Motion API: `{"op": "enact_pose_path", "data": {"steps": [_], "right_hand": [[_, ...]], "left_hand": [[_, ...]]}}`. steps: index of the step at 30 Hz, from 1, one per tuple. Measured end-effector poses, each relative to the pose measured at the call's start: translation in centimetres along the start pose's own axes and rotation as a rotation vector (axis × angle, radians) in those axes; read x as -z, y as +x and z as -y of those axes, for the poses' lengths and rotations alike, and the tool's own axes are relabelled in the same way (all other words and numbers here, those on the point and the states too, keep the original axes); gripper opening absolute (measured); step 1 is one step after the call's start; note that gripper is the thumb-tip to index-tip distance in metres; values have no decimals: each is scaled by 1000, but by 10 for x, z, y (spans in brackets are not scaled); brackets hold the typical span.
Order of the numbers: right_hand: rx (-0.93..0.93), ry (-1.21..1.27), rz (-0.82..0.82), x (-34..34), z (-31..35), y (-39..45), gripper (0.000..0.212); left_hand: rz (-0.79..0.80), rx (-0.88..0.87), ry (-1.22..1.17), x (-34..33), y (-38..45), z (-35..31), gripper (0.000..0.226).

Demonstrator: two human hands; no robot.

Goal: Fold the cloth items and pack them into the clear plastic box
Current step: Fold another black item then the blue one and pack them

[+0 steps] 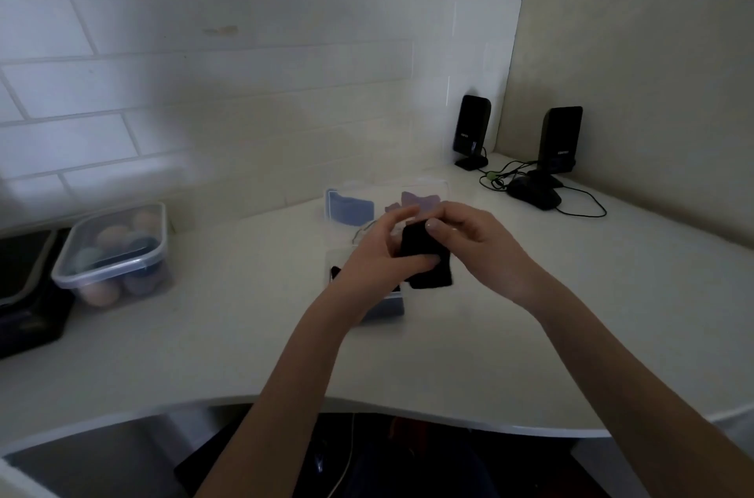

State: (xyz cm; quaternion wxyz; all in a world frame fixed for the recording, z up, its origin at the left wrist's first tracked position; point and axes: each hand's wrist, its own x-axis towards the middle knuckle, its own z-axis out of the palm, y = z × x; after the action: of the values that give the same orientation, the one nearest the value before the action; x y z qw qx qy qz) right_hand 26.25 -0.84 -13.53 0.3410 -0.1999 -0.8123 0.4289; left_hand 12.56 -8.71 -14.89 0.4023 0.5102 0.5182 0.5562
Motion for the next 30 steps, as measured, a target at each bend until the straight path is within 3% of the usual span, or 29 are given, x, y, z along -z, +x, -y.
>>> {"op": "enact_pose_path", "data": {"steps": [4, 9, 17, 25, 30], "right_hand": [[-6, -81, -215, -11, -2, 0, 24], [-106, -46, -331, -15, -3, 3, 12], [-208, 115, -66, -2, 5, 1, 19], [-202, 207, -265, -13, 9, 5, 4], [-253, 226, -148, -6, 2, -1, 16]], "left_hand": [[-39, -25, 44, -10, 3, 5, 40], [-34, -41, 92, -12, 2, 7, 49], [150, -21, 10, -8, -4, 6, 51], [38, 37, -209, -19, -3, 6, 55], [69, 45, -134, -14, -4, 8, 50]]}}
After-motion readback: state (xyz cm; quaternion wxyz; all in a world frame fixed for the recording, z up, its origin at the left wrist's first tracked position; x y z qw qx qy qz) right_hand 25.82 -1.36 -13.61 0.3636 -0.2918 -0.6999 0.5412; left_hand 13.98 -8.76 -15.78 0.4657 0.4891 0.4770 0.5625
